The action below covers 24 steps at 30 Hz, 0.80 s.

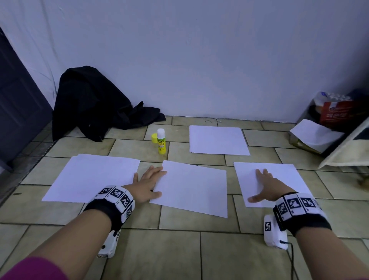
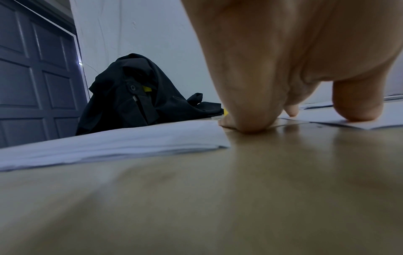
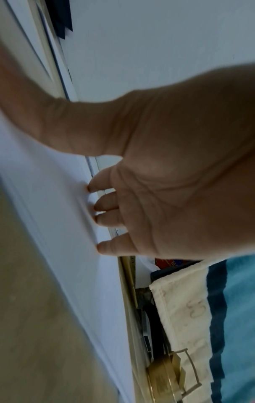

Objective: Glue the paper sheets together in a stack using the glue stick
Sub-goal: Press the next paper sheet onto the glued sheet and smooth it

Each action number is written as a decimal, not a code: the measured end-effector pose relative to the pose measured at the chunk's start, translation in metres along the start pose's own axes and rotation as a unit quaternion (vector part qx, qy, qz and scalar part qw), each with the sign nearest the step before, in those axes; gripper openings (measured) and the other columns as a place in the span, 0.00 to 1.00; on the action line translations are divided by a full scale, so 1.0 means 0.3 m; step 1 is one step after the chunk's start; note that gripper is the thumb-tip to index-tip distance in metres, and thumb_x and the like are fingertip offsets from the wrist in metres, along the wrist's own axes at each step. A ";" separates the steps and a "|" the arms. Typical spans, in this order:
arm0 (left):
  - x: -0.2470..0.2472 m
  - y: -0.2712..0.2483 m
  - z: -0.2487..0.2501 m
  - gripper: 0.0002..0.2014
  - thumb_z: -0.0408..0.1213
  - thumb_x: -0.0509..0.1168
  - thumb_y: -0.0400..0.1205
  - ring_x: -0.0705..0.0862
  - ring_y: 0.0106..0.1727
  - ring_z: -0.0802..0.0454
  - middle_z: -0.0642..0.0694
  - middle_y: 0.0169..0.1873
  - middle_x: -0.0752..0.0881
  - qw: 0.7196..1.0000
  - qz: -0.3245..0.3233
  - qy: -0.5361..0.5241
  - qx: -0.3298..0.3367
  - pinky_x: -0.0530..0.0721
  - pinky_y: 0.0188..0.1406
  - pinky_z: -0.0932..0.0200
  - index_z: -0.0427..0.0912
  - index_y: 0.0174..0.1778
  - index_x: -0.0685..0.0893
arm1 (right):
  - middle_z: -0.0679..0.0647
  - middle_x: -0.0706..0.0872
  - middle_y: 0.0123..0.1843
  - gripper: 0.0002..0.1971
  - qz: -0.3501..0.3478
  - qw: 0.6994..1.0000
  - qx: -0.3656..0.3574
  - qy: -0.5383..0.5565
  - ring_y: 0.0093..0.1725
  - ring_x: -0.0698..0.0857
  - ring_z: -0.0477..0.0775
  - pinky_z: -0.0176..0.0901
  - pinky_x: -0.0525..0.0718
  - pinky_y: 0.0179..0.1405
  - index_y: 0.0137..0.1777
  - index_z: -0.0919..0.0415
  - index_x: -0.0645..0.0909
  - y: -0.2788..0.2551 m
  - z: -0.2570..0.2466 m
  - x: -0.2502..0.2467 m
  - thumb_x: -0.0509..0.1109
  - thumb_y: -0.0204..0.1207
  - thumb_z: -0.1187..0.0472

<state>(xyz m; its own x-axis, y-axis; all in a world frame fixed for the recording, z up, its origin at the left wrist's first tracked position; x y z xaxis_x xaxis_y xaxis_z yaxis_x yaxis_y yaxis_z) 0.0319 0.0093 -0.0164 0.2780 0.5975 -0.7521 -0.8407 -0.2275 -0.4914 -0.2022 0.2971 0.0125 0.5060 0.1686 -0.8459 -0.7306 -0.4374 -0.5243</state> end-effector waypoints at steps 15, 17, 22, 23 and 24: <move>0.001 0.003 0.022 0.36 0.49 0.58 0.86 0.32 0.83 0.53 0.57 0.83 0.37 0.998 0.003 0.065 -0.021 0.35 0.80 0.37 0.52 0.84 0.42 | 0.62 0.82 0.67 0.20 0.133 0.988 0.025 0.070 0.63 0.80 0.60 0.43 0.73 0.54 0.70 0.64 0.74 -0.048 0.036 -0.065 0.66 0.82 0.55; -0.015 0.011 0.035 0.38 0.52 0.59 0.85 0.38 0.84 0.50 0.54 0.83 0.41 0.993 0.009 0.114 -0.030 0.45 0.80 0.36 0.50 0.85 0.44 | 0.63 0.84 0.56 0.15 0.227 0.969 0.038 0.086 0.53 0.82 0.63 0.45 0.73 0.44 0.63 0.67 0.75 -0.089 0.017 -0.119 0.64 0.82 0.59; -0.038 0.031 0.075 0.45 0.59 0.64 0.79 0.50 0.81 0.46 0.51 0.81 0.49 0.984 0.025 0.172 -0.044 0.63 0.73 0.41 0.50 0.84 0.44 | 0.64 0.84 0.56 0.17 0.287 0.953 0.002 0.093 0.54 0.81 0.65 0.45 0.72 0.43 0.66 0.66 0.72 -0.182 -0.144 -0.190 0.63 0.81 0.59; -0.036 0.034 0.078 0.46 0.61 0.64 0.79 0.50 0.81 0.46 0.50 0.81 0.49 0.982 0.022 0.180 -0.047 0.63 0.73 0.41 0.51 0.84 0.43 | 0.63 0.84 0.58 0.18 0.275 0.956 -0.020 0.101 0.57 0.81 0.64 0.45 0.73 0.45 0.67 0.65 0.72 -0.184 -0.195 -0.172 0.63 0.81 0.58; -0.031 0.036 0.078 0.47 0.64 0.63 0.78 0.49 0.81 0.45 0.50 0.82 0.48 0.980 0.015 0.191 -0.050 0.63 0.73 0.40 0.51 0.85 0.43 | 0.63 0.83 0.60 0.19 0.252 0.961 -0.043 0.105 0.60 0.81 0.64 0.46 0.74 0.48 0.68 0.64 0.71 -0.180 -0.249 -0.144 0.63 0.81 0.56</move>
<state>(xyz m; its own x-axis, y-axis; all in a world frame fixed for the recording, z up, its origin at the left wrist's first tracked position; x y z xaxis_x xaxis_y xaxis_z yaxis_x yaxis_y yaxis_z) 0.0095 0.0191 -0.0043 0.4226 0.2625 -0.8674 -0.8073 -0.3260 -0.4920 -0.1504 0.2476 0.0847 0.1861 -0.2620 -0.9470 -0.8715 -0.4890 -0.0360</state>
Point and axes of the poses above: each hand's wrist, its own y-axis towards the middle knuckle, its own x-axis out of the palm, z = x × y, the point moved 1 cm from there along y, towards the middle knuckle
